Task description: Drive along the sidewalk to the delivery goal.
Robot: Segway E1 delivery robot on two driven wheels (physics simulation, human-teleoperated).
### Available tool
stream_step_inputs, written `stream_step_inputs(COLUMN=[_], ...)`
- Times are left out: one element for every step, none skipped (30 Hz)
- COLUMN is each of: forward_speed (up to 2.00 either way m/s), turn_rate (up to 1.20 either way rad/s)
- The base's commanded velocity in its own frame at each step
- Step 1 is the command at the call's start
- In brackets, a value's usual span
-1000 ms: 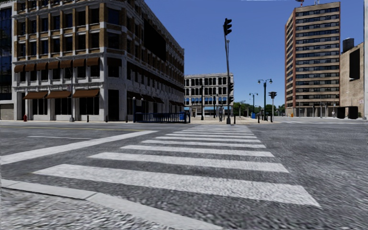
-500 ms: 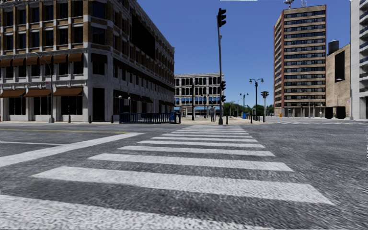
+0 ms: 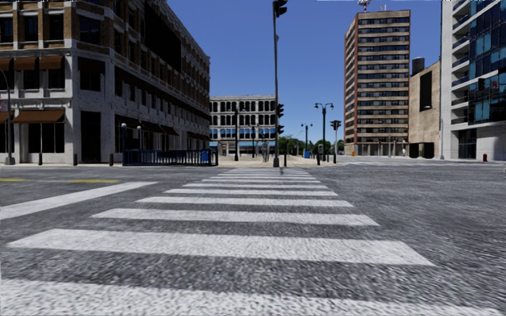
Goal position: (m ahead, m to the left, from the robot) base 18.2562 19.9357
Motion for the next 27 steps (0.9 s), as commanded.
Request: stream_step_inputs(forward_speed=[1.98, 1.98, 1.98, 1.98, 1.98, 1.98, 1.98, 1.98, 1.98, 1.98, 2.00, 2.00, 2.00, 2.00, 2.00, 2.00, 2.00, 2.00, 2.00, 2.00, 2.00, 2.00, 2.00, 2.00, 2.00, 2.00, 2.00], turn_rate=[0.00, 0.00, 0.00, 0.00, 0.00, 0.00, 0.00, 0.00, 0.00, 0.00, 0.00, 0.00, 0.00, 0.00, 0.00, 0.00, 0.00, 0.00, 0.00, 0.00, 0.00, 0.00, 0.00, 0.00, 0.00, 0.00, 0.00])
